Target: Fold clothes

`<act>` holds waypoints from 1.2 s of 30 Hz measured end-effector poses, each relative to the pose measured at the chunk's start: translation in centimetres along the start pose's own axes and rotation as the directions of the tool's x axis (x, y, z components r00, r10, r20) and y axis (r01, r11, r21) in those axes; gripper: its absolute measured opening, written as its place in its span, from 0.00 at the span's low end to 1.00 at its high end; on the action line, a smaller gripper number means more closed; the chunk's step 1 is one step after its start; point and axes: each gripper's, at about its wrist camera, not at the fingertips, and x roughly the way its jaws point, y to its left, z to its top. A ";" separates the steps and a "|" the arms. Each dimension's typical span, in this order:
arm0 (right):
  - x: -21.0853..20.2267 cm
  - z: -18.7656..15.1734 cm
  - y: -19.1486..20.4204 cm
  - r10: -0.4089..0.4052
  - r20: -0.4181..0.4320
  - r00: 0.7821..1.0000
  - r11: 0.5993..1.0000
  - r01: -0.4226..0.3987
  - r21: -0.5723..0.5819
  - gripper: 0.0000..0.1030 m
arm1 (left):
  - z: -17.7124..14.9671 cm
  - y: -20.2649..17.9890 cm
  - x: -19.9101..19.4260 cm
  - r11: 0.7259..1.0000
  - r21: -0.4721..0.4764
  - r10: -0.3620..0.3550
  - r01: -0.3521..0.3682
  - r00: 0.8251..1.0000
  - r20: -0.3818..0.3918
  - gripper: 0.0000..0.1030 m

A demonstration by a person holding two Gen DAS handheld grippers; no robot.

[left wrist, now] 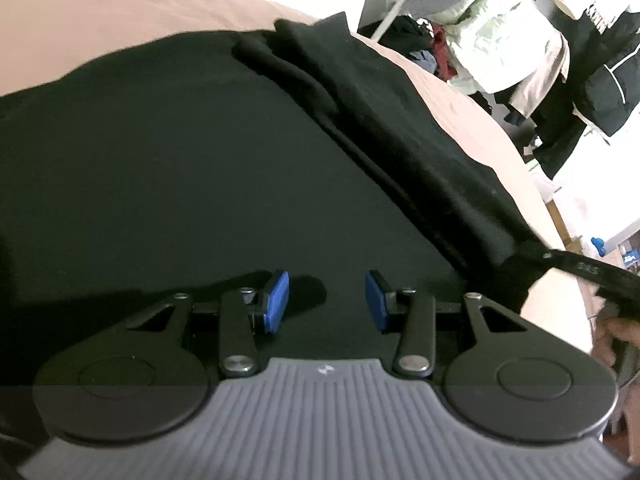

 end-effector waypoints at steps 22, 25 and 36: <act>12.8 20.5 6.4 0.522 -0.139 0.841 0.852 -0.508 0.128 0.63 | 21.4 3.1 9.7 0.999 -0.036 0.036 -0.034 0.997 0.069 0.48; 16.0 22.0 8.9 0.542 -0.183 0.820 0.837 -0.508 0.204 0.64 | 23.5 2.1 12.6 0.990 0.040 0.128 -0.132 0.986 0.104 0.57; 25.1 23.8 12.2 0.503 -0.276 0.819 0.843 -0.396 0.364 0.77 | 21.2 4.6 15.8 0.994 0.105 0.027 -0.036 0.996 0.088 0.26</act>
